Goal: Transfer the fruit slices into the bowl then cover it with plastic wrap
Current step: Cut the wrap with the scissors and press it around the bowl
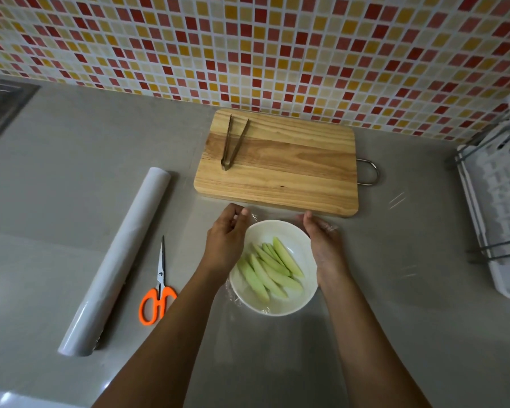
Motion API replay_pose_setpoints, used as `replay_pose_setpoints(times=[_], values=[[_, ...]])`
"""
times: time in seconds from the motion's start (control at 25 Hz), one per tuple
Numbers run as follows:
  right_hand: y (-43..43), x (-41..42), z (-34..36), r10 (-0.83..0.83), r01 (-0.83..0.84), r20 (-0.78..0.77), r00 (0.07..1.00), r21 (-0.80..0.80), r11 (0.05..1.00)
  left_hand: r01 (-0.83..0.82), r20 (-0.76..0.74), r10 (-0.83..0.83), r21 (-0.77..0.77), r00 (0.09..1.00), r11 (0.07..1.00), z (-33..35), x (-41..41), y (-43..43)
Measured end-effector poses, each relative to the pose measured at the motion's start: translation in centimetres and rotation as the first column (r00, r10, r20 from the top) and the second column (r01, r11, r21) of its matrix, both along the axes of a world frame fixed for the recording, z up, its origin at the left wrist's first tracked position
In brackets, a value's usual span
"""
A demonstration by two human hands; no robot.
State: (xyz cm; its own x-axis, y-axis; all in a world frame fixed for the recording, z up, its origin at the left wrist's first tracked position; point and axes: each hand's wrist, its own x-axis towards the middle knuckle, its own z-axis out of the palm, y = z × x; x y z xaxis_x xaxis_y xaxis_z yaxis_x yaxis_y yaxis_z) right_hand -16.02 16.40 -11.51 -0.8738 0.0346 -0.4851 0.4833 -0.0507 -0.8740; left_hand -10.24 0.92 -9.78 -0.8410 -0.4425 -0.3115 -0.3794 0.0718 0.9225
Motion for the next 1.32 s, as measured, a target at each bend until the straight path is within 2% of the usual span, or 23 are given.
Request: replay_pose_setpoints(times=[0.12,0.24,0.32,0.64,0.8,0.88,1.04,1.2,1.32], values=[[-0.1,0.0,0.1,-0.005,0.006,-0.030,1.000,0.018,1.000,0.046,0.004,-0.046,0.064,0.999,0.997,0.0,-0.1,-0.1],[-0.1,-0.1,0.2,0.003,-0.001,-0.038,0.999,0.039,0.999,0.070,-0.012,-0.069,0.270,0.998,0.960,0.2,0.0,-0.6],[0.0,-0.1,0.4,0.017,-0.016,-0.033,0.999,0.045,0.999,0.099,-0.020,-0.098,0.346,0.995,0.933,0.3,0.2,-0.9],[0.0,0.0,0.5,0.041,-0.039,-0.026,0.999,0.066,0.997,0.140,-0.031,-0.138,0.334,0.990,0.932,0.7,0.4,-0.9],[-0.1,-0.1,0.5,0.041,-0.041,0.001,0.999,0.070,0.997,0.126,0.018,-0.142,0.358,0.990,0.925,0.7,0.4,-1.1],[0.1,-0.1,0.4,0.042,-0.045,0.038,0.998,0.076,0.996,0.073,0.058,-0.101,0.364,0.993,0.928,0.6,0.2,-0.8],[0.1,-0.1,0.3,0.053,-0.064,0.111,0.992,0.097,0.993,-0.123,0.155,0.082,0.273,0.984,0.954,0.0,0.2,0.0],[0.0,-0.6,0.4,0.040,-0.066,0.193,0.980,0.128,0.990,-0.203,0.182,0.148,0.336,0.972,0.920,-0.1,0.0,0.0],[-0.3,-0.8,0.7,0.017,-0.051,0.216,0.976,0.152,0.987,-0.168,0.109,0.138,0.358,0.984,0.918,0.0,-0.1,0.1]])
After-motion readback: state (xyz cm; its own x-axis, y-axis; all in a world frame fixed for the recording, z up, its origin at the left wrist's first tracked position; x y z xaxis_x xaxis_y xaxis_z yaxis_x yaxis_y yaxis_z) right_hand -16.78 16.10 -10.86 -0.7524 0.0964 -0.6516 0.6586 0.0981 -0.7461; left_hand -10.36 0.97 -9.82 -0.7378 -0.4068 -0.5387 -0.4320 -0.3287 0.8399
